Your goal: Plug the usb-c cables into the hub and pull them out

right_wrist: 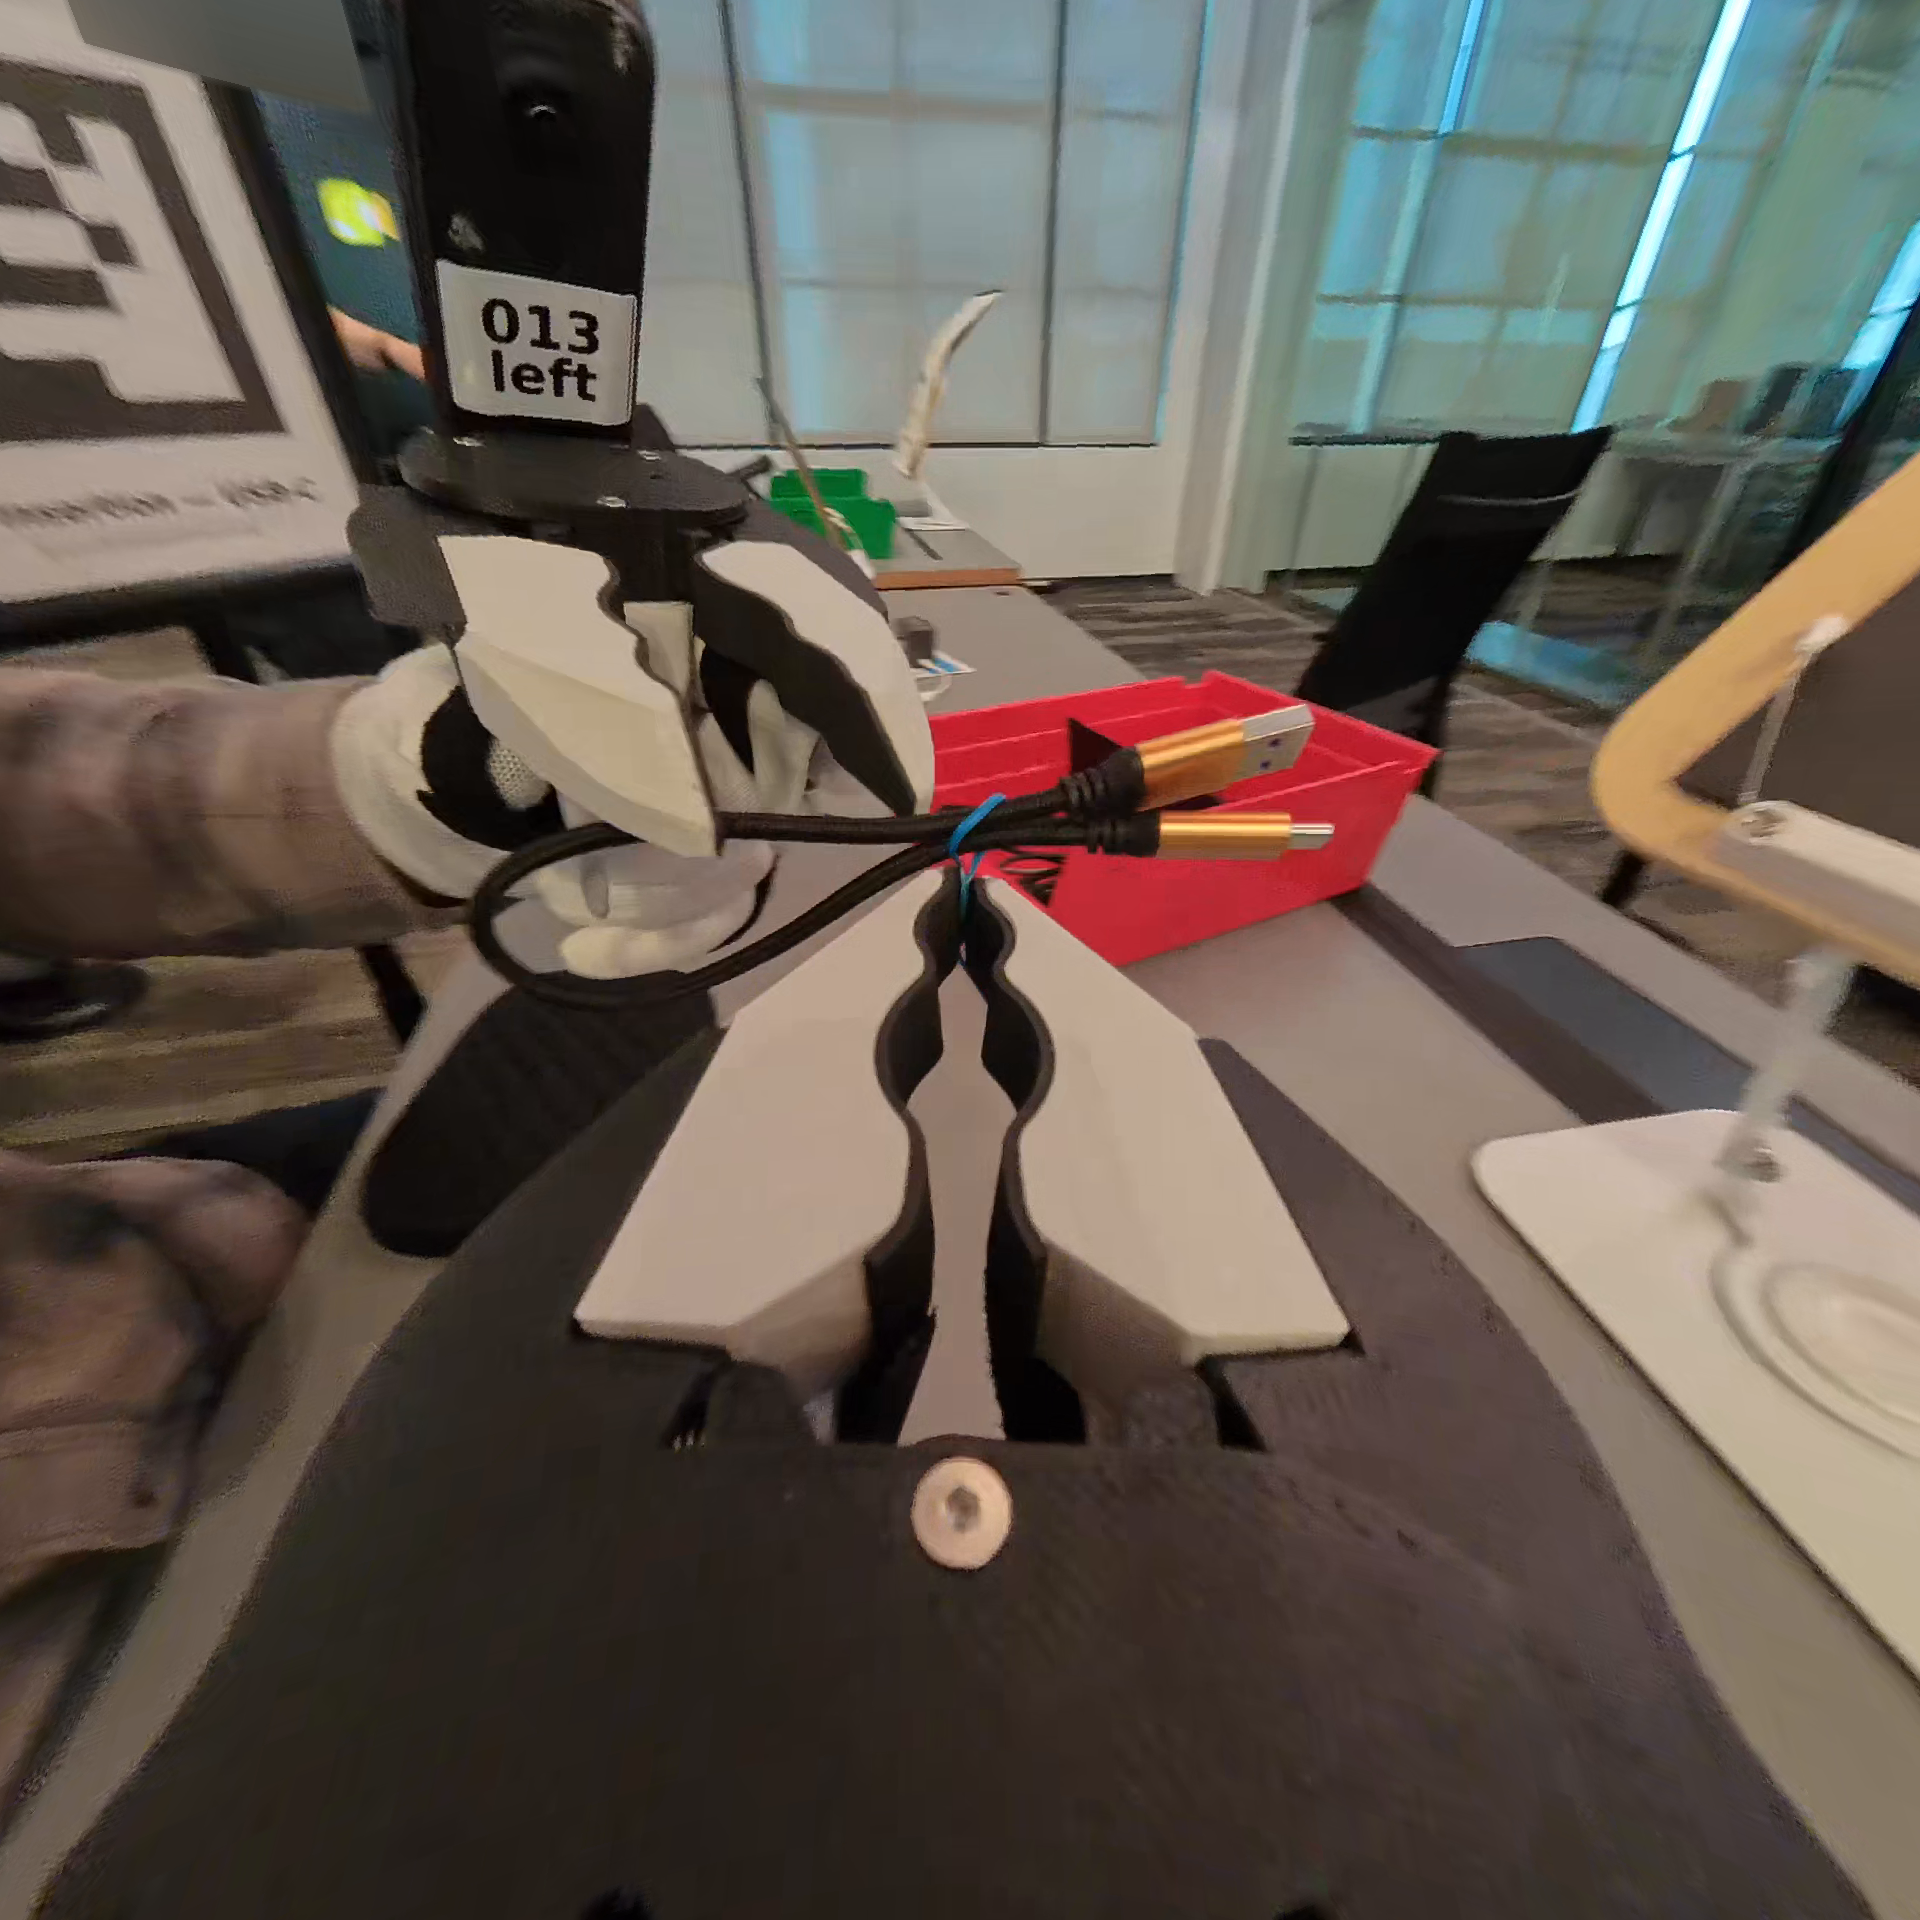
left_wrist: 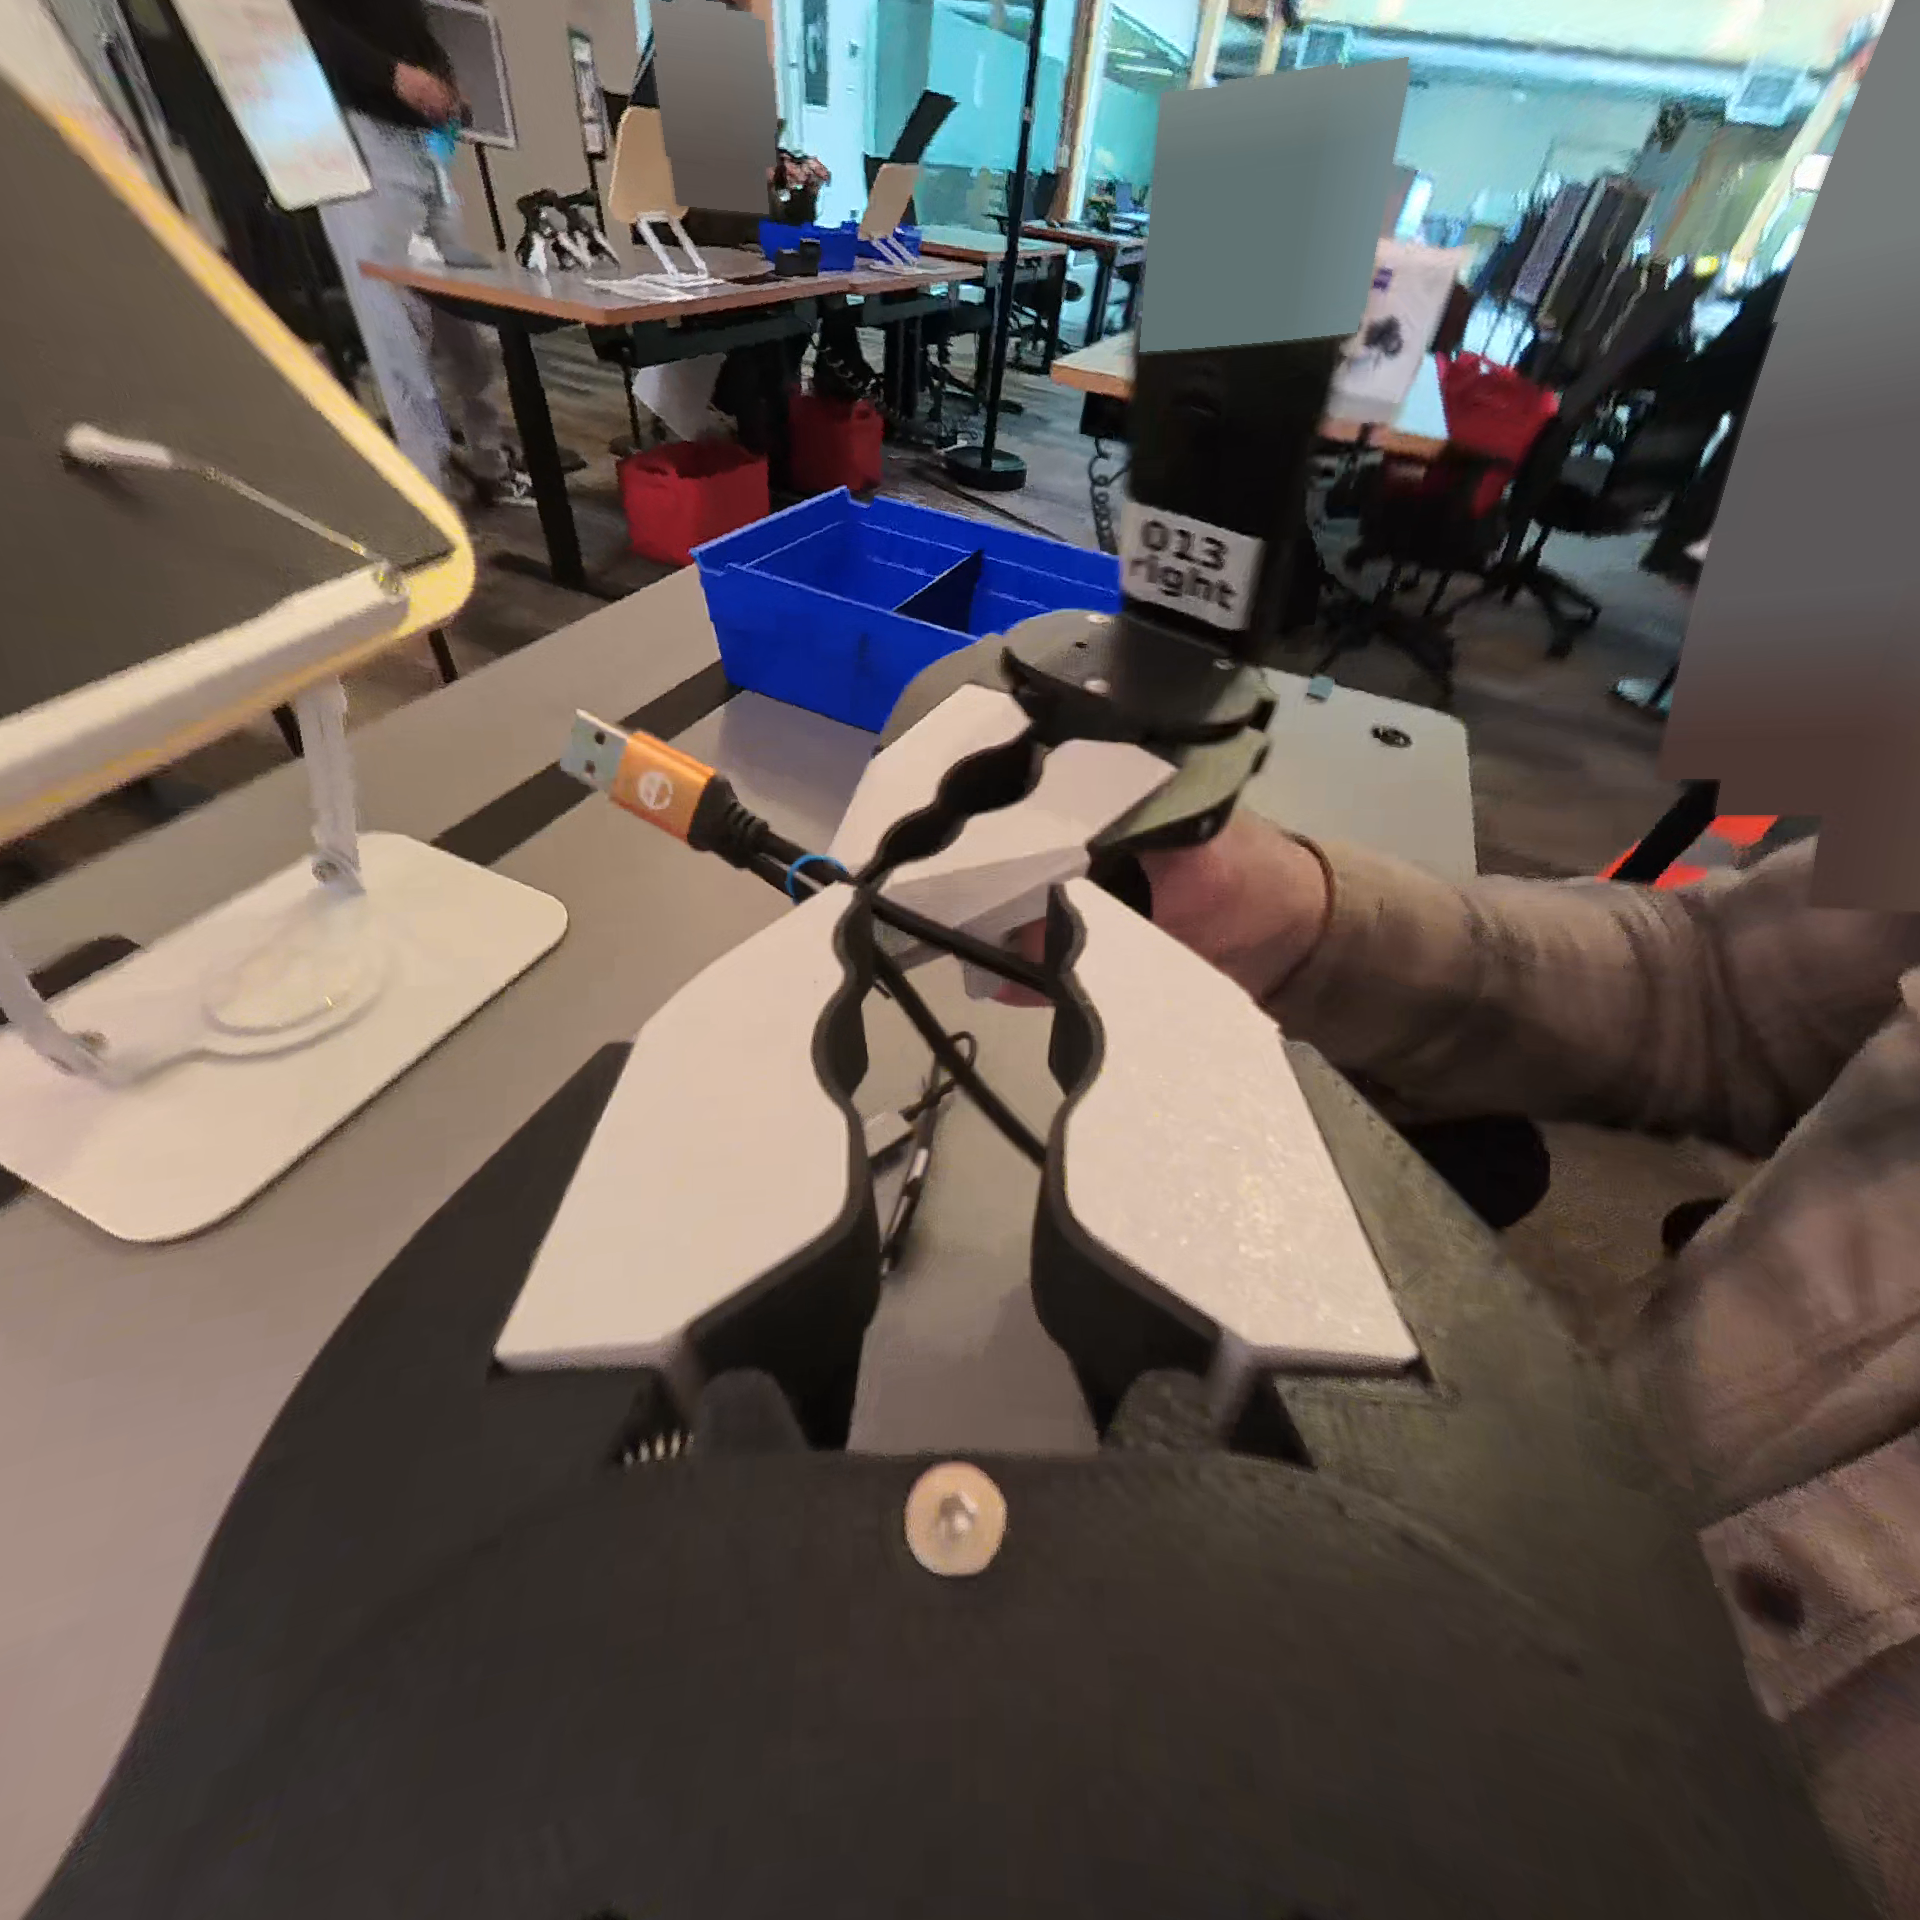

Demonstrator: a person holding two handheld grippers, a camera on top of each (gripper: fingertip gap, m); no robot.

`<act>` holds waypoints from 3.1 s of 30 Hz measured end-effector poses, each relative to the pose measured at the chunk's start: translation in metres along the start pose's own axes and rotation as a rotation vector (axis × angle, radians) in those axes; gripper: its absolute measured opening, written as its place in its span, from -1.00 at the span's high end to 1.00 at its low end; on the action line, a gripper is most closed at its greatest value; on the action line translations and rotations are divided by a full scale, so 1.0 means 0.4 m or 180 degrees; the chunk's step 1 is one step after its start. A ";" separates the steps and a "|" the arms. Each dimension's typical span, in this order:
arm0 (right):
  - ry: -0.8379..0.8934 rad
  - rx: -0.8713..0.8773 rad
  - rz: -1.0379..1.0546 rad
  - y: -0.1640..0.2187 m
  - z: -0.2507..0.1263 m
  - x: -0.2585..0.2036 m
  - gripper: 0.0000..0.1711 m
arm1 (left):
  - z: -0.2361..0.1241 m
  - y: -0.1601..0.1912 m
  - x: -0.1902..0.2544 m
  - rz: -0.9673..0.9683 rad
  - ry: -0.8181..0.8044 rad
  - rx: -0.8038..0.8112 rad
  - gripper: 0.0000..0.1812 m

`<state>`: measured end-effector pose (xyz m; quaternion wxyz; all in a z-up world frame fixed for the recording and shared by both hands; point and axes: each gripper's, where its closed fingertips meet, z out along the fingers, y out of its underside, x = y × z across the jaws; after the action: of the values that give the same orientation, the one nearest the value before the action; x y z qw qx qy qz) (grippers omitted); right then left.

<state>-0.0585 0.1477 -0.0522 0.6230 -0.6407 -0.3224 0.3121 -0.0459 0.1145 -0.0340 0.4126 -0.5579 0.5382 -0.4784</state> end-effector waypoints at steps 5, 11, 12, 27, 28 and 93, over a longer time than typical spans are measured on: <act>-0.0381 0.0051 0.0310 0.007 0.004 -0.024 1.00 | -0.017 -0.010 0.030 0.0433 0.0087 -0.0013 0.61; -0.0521 0.0142 0.0470 0.008 0.000 -0.028 1.00 | -0.059 -0.039 0.028 0.0403 0.0207 0.0123 0.60; -0.0561 0.0132 0.0478 0.009 0.000 -0.033 1.00 | -0.068 -0.043 0.030 0.0504 0.0226 0.0079 0.58; -0.0865 0.0138 0.0507 -0.004 -0.008 -0.057 1.00 | -0.157 -0.030 -0.113 0.1638 -0.0006 -0.1053 0.61; -0.0900 0.0130 0.0519 -0.004 -0.008 -0.060 1.00 | -0.145 -0.015 -0.106 0.1868 -0.0038 -0.1177 0.54; -0.1640 -0.0562 0.0144 0.077 -0.065 -0.136 1.00 | -0.019 0.314 -0.047 0.0901 0.1196 -0.3283 0.92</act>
<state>-0.0692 0.0881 -0.0823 0.4551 -0.5991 -0.4818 0.4494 -0.0787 0.1234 -0.1567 0.0440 -0.5149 0.8360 -0.1846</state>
